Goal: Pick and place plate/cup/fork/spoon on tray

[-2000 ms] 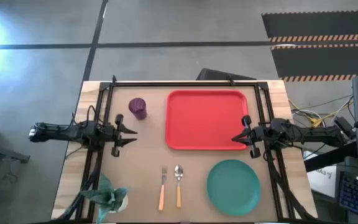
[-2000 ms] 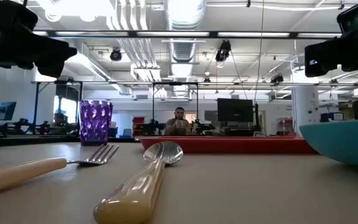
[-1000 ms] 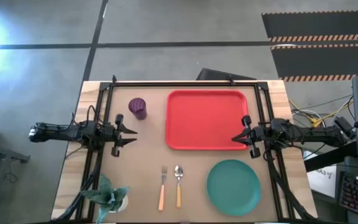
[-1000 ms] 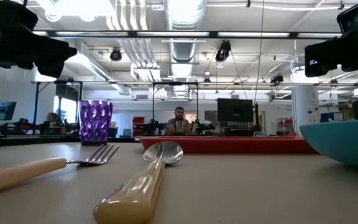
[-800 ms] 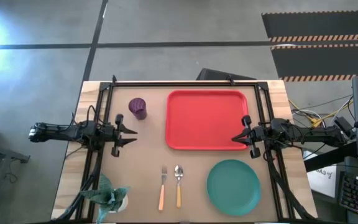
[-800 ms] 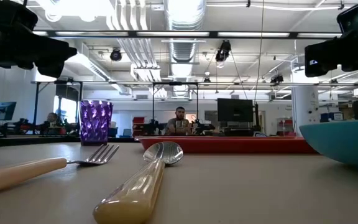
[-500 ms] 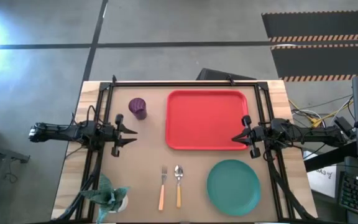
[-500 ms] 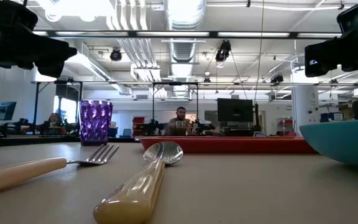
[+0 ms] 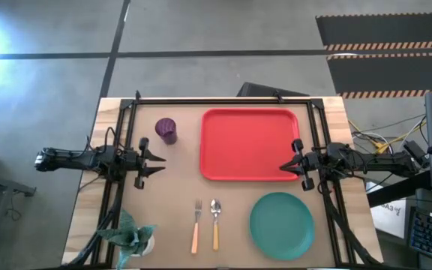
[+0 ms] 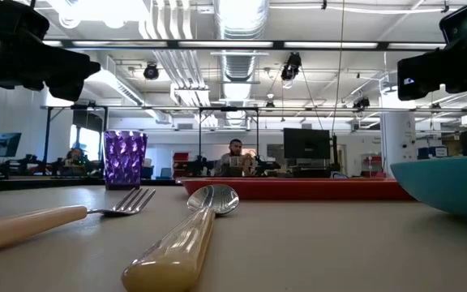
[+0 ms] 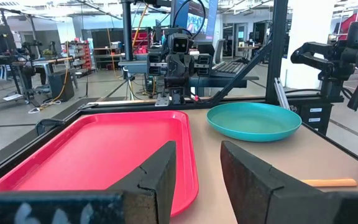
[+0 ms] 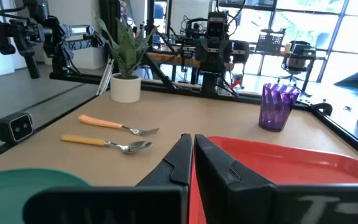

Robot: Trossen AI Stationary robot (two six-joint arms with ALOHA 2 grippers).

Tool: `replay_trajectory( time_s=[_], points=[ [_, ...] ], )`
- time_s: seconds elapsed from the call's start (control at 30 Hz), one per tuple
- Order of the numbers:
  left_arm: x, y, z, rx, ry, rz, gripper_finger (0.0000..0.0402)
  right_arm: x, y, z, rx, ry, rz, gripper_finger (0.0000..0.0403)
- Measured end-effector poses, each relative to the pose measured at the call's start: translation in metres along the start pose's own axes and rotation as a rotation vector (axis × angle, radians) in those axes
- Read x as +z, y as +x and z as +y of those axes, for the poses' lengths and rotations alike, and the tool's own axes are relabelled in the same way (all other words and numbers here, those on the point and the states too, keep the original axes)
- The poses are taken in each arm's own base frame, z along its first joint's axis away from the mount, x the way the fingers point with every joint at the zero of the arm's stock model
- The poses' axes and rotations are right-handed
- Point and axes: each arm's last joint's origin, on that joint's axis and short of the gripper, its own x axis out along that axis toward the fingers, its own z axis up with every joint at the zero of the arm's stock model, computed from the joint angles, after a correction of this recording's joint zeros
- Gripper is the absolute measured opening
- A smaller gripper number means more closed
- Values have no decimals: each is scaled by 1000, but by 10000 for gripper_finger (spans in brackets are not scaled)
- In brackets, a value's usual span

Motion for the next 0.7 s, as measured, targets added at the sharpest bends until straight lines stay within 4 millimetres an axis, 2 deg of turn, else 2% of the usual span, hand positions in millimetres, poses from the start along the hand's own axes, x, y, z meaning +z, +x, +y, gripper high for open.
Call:
replay_trajectory(
  time_s=[0.7],
  points=[
    [1,0,0,4,-4,-13,109,0,0,0,0,0,0,9]
  ],
)
